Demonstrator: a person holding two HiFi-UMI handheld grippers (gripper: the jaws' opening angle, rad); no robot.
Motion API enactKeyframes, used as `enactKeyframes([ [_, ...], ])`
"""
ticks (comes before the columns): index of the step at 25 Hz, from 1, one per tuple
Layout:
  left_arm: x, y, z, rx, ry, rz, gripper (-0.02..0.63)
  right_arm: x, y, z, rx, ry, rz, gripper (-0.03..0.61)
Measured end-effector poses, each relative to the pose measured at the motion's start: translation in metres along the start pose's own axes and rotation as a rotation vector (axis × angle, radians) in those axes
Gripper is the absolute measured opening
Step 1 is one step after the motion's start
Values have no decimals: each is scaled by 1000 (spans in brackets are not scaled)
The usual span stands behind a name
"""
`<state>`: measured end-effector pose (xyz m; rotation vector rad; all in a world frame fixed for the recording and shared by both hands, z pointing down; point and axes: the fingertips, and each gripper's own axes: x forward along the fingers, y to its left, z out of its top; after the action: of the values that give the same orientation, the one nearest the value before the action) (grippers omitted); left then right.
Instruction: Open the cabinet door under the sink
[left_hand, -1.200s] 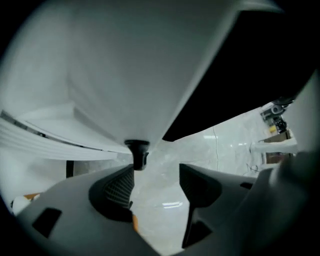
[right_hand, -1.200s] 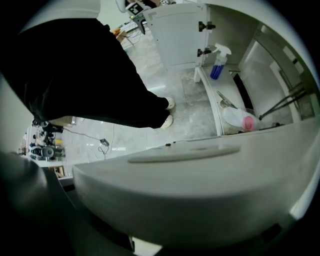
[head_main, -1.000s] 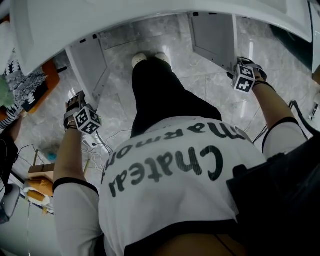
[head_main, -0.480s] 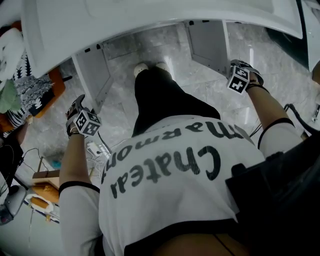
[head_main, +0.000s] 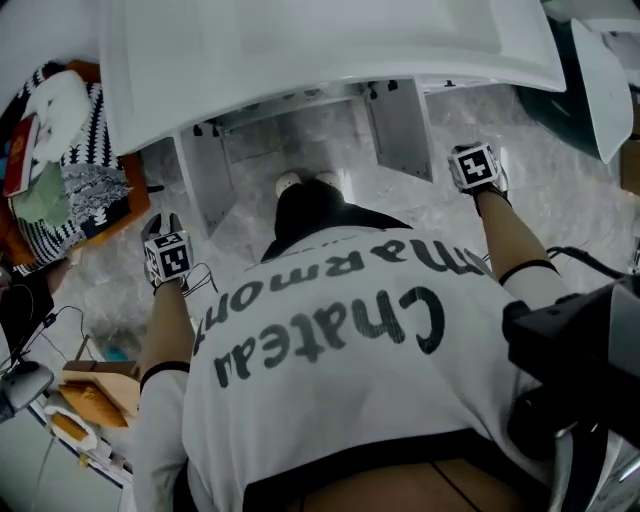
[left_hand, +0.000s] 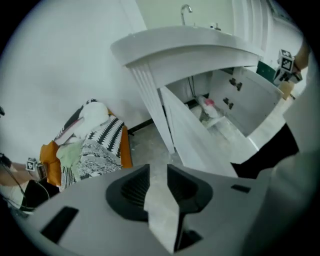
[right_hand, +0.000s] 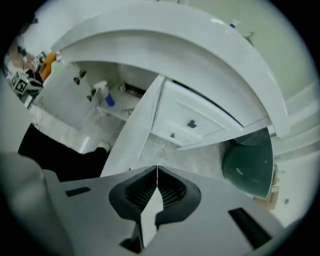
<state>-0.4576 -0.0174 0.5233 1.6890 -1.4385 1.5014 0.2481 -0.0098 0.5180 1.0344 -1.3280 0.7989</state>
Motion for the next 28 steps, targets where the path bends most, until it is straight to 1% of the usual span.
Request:
enactKeyframes([
  [1, -6, 4, 9, -31, -28, 18, 96, -7, -2, 12, 38, -59, 6, 12],
  [2, -13, 7, 20, -60, -56, 34, 78, -15, -6, 26, 51, -124, -2, 12],
  [4, -27, 15, 44, -110, -117, 54, 74, -32, -17, 53, 70, -244, -29, 12],
  [5, -33, 19, 57, -138, -151, 62, 74, -41, -21, 64, 95, -288, -30, 12],
  [8, -52, 31, 91, -242, -259, 82, 74, -68, -23, 97, 216, -429, 22, 12],
  [10, -68, 40, 114, -309, -353, 98, 72, -92, -22, 119, 289, -538, 65, 12],
  [11, -78, 44, 125, -342, -406, 110, 57, -104, -22, 128, 312, -587, 79, 12],
  [13, -102, 49, 148, -410, -518, 117, 44, -128, -21, 145, 329, -667, 98, 12],
  [15, -128, 49, 173, -449, -626, 90, 34, -153, -16, 160, 333, -742, 129, 12],
  [17, -154, 49, 198, -470, -733, 42, 28, -181, -13, 177, 347, -843, 180, 12],
  [18, -167, 50, 212, -502, -790, -2, 25, -197, -12, 187, 356, -901, 215, 12],
  [20, -192, 45, 243, -571, -899, -135, 23, -235, -4, 209, 356, -1016, 298, 12],
  [21, -206, 39, 259, -571, -946, -206, 23, -254, 3, 221, 338, -1065, 338, 12],
  [22, -221, 30, 276, -542, -986, -270, 23, -273, 13, 232, 308, -1106, 369, 12],
  [24, -251, 6, 308, -443, -1043, -378, 23, -307, 36, 251, 221, -1168, 406, 12],
  [26, -278, -22, 334, -352, -1079, -469, 12, -337, 63, 266, 127, -1217, 433, 12],
  [28, -303, -48, 351, -288, -1104, -552, 8, -361, 91, 275, 40, -1258, 463, 12],
])
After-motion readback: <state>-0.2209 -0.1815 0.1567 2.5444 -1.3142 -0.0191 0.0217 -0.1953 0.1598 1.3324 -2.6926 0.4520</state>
